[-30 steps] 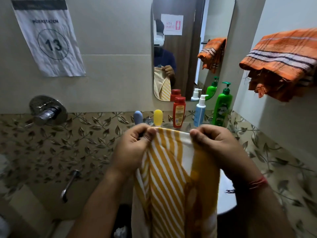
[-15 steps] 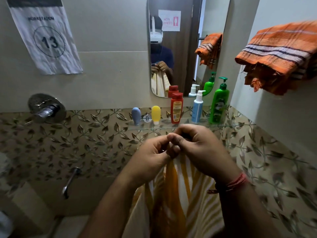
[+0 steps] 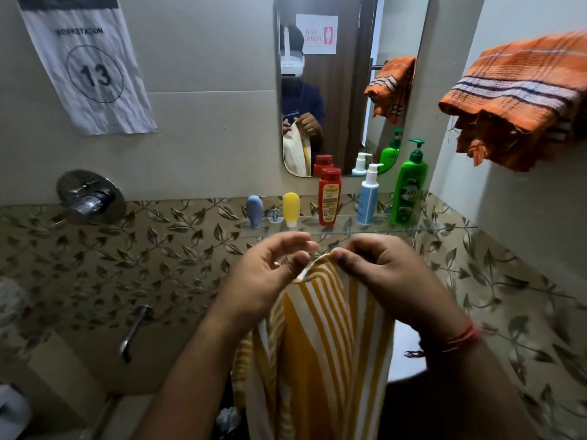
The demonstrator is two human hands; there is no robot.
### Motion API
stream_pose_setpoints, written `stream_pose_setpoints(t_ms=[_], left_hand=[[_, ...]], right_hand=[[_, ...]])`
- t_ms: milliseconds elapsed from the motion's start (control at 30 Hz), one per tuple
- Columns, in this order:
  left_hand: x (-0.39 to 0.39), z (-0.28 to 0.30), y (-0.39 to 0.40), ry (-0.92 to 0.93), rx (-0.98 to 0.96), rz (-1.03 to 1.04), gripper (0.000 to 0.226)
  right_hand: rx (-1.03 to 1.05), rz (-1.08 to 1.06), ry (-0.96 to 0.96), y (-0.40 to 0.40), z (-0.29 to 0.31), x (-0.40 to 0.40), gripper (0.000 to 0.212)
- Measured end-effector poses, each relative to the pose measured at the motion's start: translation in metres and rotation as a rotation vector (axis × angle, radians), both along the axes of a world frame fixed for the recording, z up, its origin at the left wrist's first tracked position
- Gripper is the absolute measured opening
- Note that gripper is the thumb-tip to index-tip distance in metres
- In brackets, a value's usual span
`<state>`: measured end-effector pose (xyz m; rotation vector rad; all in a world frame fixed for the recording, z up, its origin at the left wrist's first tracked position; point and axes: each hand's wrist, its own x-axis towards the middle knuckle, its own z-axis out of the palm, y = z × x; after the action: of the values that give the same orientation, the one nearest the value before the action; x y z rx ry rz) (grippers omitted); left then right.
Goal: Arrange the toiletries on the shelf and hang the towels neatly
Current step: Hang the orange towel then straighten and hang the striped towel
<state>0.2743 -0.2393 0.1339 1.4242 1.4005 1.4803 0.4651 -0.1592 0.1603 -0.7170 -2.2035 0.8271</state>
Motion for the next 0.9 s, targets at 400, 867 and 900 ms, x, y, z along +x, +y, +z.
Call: stream_pose_setpoints(t_ms=[400,867,900], left_hand=[[0.004,-0.009,0.011,-0.059,0.012,0.098,0.01],[0.009,0.026,0.028,-0.308,0.081,0.167,0.012],[0.01,0.029,0.028,-0.298,0.092,0.16,0.011]], right_hand=[[-0.449,0.338,0.158,-0.001,0.007,0.023,0.019],[0.016,0.167,0.56,-0.009,0.002,-0.022,0.002],[0.151,0.109,0.507,-0.009,0.001,-0.027,0.005]])
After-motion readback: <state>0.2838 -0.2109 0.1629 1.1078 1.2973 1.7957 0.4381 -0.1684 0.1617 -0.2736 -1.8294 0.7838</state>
